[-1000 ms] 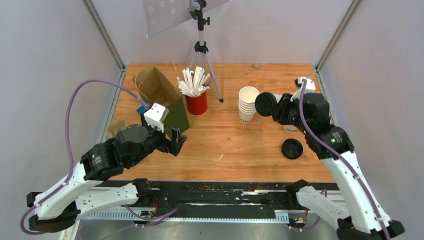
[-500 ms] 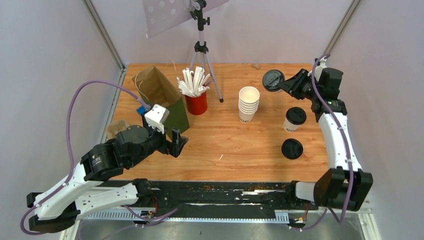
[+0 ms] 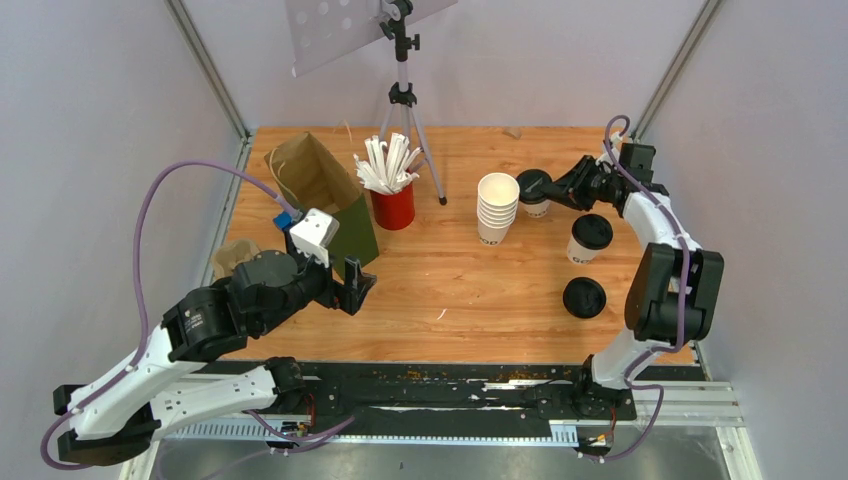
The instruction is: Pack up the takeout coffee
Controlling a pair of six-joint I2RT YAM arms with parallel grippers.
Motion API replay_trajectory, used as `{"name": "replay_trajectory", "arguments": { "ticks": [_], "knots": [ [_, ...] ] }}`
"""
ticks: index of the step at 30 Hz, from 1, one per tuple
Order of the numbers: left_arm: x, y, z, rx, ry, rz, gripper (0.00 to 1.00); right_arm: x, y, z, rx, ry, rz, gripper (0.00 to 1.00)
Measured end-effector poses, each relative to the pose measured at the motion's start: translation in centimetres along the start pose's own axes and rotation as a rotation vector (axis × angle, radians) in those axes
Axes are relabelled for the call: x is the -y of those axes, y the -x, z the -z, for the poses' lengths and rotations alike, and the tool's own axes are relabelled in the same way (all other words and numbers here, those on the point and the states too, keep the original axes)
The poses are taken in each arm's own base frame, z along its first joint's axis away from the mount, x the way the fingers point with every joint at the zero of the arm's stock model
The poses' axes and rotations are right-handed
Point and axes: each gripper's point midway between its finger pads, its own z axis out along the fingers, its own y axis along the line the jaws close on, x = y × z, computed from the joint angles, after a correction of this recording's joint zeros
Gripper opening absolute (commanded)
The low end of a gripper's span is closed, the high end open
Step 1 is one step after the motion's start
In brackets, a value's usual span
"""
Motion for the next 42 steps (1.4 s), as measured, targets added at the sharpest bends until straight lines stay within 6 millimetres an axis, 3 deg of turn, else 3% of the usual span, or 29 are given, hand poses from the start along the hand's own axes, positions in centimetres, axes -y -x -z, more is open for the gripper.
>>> {"name": "replay_trajectory", "arguments": {
  "ticks": [9, 22, 30, 37, 42],
  "knots": [
    [-0.1, -0.5, -0.4, -0.029, 0.015, -0.018, 1.00, 3.2, -0.3, -2.0, -0.083, -0.057, -0.052, 0.26],
    [-0.1, -0.2, -0.9, -0.034, 0.031, -0.033, 1.00, 4.8, -0.6, -1.6, -0.113, -0.086, -0.077, 0.43],
    [-0.4, 0.3, -1.1, -0.039, 0.064, -0.045, 1.00, 3.9, 0.8, -0.7, -0.110, -0.109, -0.061, 0.61],
    [-2.0, 2.3, -0.3, 0.002, 0.162, -0.046, 1.00, 3.1, 1.4, 0.5, -0.096, -0.147, -0.049, 0.65],
    [-3.0, 4.9, 1.0, 0.038, 0.233, -0.044, 1.00, 1.5, 1.2, 2.2, -0.093, -0.162, -0.013, 0.66]
  ]
}}
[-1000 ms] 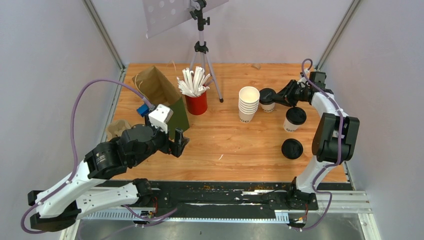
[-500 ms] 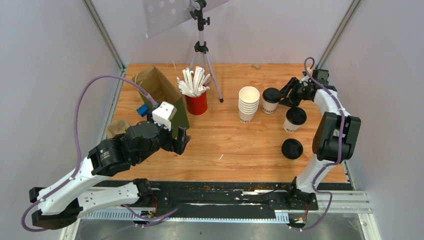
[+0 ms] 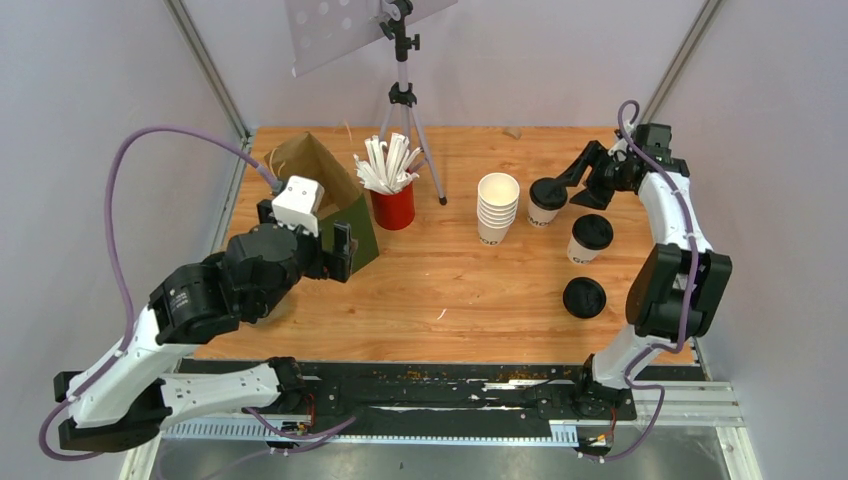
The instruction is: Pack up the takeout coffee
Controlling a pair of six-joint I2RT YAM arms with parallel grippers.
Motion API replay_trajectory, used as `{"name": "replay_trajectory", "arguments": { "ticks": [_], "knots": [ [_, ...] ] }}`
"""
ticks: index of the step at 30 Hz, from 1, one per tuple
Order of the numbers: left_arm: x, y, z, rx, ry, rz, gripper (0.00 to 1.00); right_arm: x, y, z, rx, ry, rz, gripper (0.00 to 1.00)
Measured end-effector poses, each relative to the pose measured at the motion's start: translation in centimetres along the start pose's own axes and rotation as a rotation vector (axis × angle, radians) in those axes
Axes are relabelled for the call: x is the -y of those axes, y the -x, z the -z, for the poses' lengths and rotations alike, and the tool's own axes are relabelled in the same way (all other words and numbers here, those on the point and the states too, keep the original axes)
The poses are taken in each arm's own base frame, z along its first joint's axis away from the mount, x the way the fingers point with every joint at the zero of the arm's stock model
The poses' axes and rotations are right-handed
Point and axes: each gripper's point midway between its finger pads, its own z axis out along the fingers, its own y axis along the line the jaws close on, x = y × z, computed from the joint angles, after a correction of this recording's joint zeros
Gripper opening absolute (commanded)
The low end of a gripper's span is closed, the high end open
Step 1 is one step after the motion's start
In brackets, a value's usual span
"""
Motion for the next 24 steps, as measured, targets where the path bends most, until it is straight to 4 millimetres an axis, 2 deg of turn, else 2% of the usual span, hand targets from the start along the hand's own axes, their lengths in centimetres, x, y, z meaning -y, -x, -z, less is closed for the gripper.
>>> {"name": "replay_trajectory", "arguments": {
  "ticks": [2, 5, 7, 9, 13, 16, 19, 24],
  "knots": [
    [-0.9, 1.2, 0.3, 0.011, 0.046, 0.001, 0.99, -0.9, -0.3, 1.1, 0.010, -0.007, 0.030, 0.66],
    [-2.5, 2.2, 0.5, 0.006, 0.127, 0.002, 0.98, -3.2, -0.9, 3.1, 0.039, -0.004, 0.106, 0.66],
    [-3.3, 2.2, 0.4, -0.008, 0.171, -0.004, 0.98, -4.9, -1.4, 4.6, 0.067, 0.001, 0.165, 0.65],
    [-4.3, 1.7, 0.5, -0.035, 0.216, -0.019, 0.97, -7.4, -2.8, 5.8, 0.085, 0.015, 0.259, 0.62],
    [-5.6, 0.9, 0.7, -0.075, 0.273, -0.032, 0.96, -9.9, -4.0, 7.5, 0.130, 0.031, 0.369, 0.49],
    [-6.4, 0.6, 1.1, -0.081, 0.293, -0.015, 0.95, -9.7, -3.1, 8.1, 0.192, -0.007, 0.408, 0.42],
    [-6.6, -0.2, 1.8, -0.072, 0.273, 0.022, 0.95, -8.5, -1.5, 7.5, 0.234, -0.066, 0.431, 0.41],
    [-6.5, -2.1, 2.6, -0.077, 0.216, 0.054, 0.98, -5.3, 0.7, 3.7, 0.196, -0.174, 0.443, 0.40]
  ]
}}
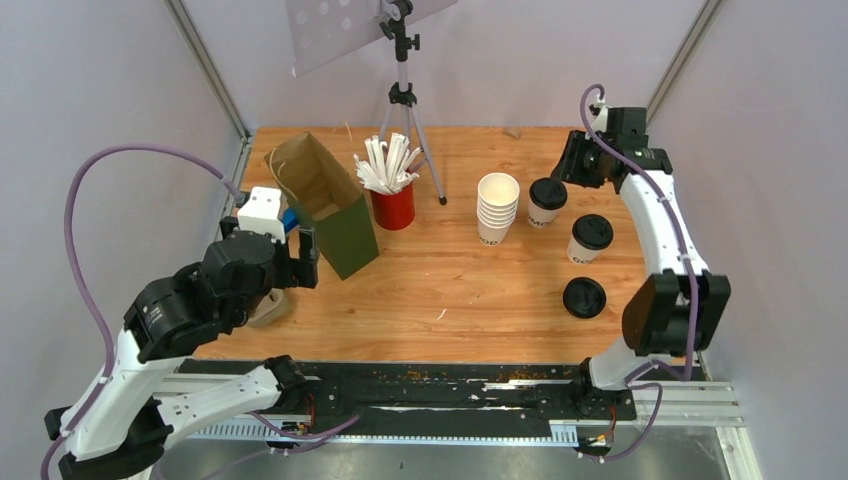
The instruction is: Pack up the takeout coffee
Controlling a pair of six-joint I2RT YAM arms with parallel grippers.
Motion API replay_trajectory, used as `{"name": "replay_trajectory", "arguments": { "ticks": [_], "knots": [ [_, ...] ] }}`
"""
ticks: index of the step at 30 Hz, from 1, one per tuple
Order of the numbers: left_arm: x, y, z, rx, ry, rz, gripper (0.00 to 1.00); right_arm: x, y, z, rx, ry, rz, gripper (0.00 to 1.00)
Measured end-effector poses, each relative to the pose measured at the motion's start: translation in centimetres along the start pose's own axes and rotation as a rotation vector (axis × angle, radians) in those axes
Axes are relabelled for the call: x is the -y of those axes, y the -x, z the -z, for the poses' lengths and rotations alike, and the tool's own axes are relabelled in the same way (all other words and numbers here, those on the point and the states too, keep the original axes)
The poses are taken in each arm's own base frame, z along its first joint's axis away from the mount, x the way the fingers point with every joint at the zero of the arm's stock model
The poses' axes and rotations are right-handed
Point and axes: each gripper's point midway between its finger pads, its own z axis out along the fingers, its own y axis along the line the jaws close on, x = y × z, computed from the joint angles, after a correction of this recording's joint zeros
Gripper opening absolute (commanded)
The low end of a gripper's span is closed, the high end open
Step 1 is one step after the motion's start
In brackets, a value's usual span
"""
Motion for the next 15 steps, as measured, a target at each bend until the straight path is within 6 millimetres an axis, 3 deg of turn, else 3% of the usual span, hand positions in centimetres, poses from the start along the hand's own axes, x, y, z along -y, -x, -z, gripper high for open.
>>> {"name": "replay_trajectory", "arguments": {
  "ticks": [4, 7, 11, 15],
  "knots": [
    [0.1, -0.5, -0.5, -0.010, 0.011, -0.010, 1.00, 2.1, -1.2, -4.1, -0.093, -0.048, -0.002, 0.42],
    [0.0, -0.4, -1.0, -0.005, 0.044, -0.014, 1.00, 2.7, -2.1, -5.5, -0.153, -0.062, -0.012, 0.55],
    [-1.5, 0.1, -1.3, 0.021, 0.139, 0.010, 1.00, 1.8, -2.0, -4.9, -0.176, -0.064, -0.001, 0.62],
    [-4.2, 0.2, -1.0, 0.040, 0.275, 0.067, 1.00, -1.6, -1.7, -2.8, -0.148, -0.028, 0.049, 0.67]
  ]
}}
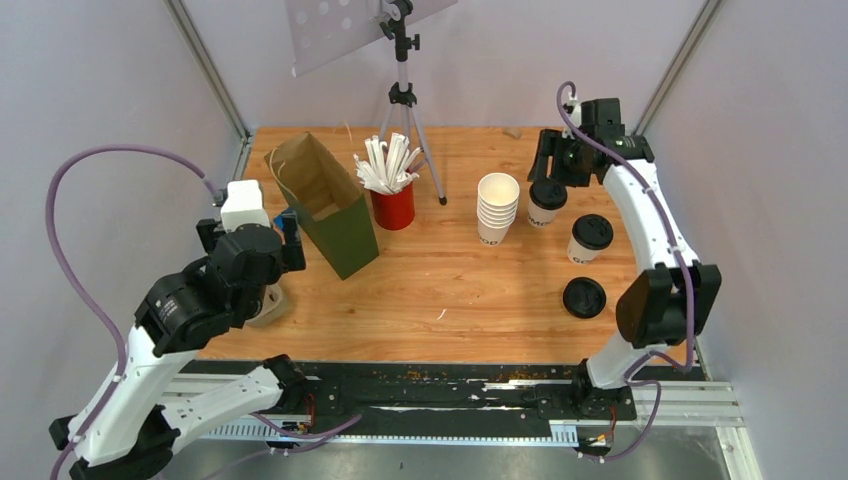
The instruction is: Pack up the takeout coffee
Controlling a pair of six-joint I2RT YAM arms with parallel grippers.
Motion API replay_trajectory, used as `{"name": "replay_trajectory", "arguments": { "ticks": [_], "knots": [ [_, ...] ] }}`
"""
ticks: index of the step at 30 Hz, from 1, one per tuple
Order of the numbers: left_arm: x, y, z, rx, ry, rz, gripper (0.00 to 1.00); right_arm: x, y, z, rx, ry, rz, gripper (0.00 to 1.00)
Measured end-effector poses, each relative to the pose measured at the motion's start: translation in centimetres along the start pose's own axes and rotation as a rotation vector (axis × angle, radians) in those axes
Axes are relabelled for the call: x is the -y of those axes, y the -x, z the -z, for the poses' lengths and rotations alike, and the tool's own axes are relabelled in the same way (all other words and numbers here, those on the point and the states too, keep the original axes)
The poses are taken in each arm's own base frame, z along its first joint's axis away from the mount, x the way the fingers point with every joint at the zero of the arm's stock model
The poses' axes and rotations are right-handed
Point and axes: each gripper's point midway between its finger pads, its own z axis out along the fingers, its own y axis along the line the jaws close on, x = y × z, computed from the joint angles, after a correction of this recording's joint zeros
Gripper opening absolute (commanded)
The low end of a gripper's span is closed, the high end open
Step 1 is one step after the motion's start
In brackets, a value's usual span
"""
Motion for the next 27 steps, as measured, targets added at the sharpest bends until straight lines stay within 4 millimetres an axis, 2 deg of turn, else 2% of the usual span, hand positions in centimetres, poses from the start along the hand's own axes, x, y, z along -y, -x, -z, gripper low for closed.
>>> {"name": "replay_trajectory", "arguments": {
  "ticks": [4, 6, 9, 12, 15, 19, 25, 27],
  "knots": [
    [-1.4, 0.5, -0.4, -0.016, 0.072, 0.039, 0.98, -5.6, -0.5, 4.1, 0.070, 0.082, 0.085, 0.69],
    [-1.5, 1.8, -0.8, -0.036, 0.097, 0.064, 0.95, -9.1, -1.5, 6.5, 0.103, 0.141, 0.136, 0.69],
    [-1.4, 5.2, -2.4, -0.049, 0.143, 0.122, 0.90, -13.9, -4.2, 9.6, 0.129, 0.241, 0.208, 0.69],
    [-0.6, 6.6, -4.6, -0.073, 0.159, 0.136, 0.87, -17.7, -8.1, 12.0, 0.118, 0.340, 0.273, 0.69],
    [1.0, 5.7, -6.9, -0.137, 0.150, 0.110, 0.85, -19.1, -10.3, 13.0, 0.097, 0.382, 0.298, 0.69],
    [1.5, 3.3, -9.3, -0.199, 0.171, 0.087, 0.80, -19.4, -11.5, 13.0, 0.076, 0.389, 0.305, 0.69],
    [0.7, 0.3, -11.2, -0.211, 0.216, 0.093, 0.74, -19.2, -11.6, 13.6, 0.090, 0.391, 0.333, 0.71],
    [0.9, -0.5, -11.6, -0.217, 0.211, 0.098, 0.68, -18.9, -11.6, 14.2, 0.105, 0.394, 0.349, 0.71]
  ]
}}
